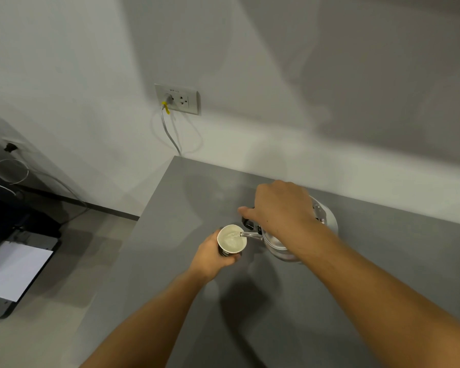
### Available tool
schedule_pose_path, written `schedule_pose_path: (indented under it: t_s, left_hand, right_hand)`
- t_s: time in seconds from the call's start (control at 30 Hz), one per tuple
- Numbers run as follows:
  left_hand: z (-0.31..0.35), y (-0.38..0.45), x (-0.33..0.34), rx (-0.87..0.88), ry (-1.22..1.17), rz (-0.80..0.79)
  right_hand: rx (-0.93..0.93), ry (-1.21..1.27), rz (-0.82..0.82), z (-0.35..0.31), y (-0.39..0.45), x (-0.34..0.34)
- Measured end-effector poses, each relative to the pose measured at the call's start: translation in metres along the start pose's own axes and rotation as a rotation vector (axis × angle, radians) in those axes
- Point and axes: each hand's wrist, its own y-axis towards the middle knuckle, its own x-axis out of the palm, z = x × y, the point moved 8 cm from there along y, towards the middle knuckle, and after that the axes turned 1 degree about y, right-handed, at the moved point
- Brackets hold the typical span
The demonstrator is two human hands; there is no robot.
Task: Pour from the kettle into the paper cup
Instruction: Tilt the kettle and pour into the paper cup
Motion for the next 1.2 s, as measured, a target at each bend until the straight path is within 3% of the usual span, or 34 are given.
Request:
schedule_pose_path:
  t_s: [0.67,1.2]
  left_hand:
    - [-0.005,0.002,0.001,0.01,-0.038,0.003]
    - [-0.008,0.004,0.002,-0.011,-0.014,-0.018]
  right_hand:
    - [0.025,0.031,0.026,0.017,0.002,0.005]
    - [0.158,0.34,-0.083,0.079,-0.006,0.04]
